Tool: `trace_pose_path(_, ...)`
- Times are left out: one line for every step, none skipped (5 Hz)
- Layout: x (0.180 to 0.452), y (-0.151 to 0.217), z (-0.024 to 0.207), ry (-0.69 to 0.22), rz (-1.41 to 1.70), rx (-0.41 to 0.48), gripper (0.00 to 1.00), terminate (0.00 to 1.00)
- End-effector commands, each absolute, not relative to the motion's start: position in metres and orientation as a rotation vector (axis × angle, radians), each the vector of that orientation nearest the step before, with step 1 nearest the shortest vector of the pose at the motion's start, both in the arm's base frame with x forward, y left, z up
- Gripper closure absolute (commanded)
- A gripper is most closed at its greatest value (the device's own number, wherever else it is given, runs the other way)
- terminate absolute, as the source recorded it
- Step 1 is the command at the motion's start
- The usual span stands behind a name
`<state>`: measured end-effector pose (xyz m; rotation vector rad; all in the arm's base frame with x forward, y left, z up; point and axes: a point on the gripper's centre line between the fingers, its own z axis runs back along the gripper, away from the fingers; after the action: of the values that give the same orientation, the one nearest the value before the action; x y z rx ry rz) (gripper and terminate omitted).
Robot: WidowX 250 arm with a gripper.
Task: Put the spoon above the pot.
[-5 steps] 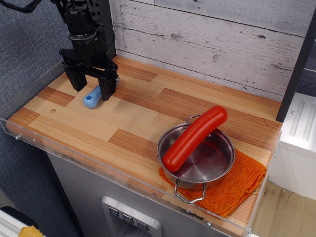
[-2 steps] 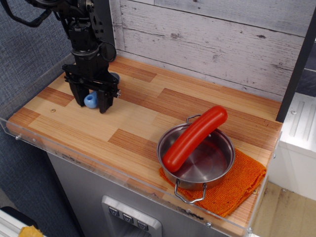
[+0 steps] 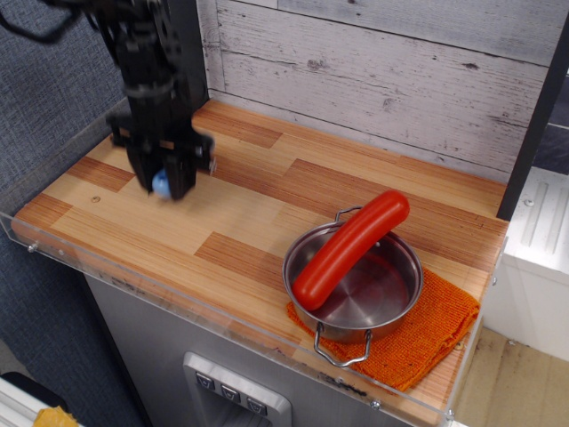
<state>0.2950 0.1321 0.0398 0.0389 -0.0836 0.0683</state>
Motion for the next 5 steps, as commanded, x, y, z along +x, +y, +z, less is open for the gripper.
trace_pose_path(0.279, 0.11, 0.149, -0.302, 0.082, 0.12, 1.0, 0.0)
trace_pose_path(0.295, 0.065, 0.16, -0.367, -0.008, 0.001, 1.0, 0.0)
trace_pose_path(0.305, 0.015, 0.147, -0.28, -0.055, -0.001, 1.0, 0.0)
trace_pose_path(0.32, -0.027, 0.127, -0.24, -0.074, 0.016, 1.0, 0.0)
trace_pose_path(0.331, -0.048, 0.107, -0.197, -0.062, 0.024, 1.0, 0.0)
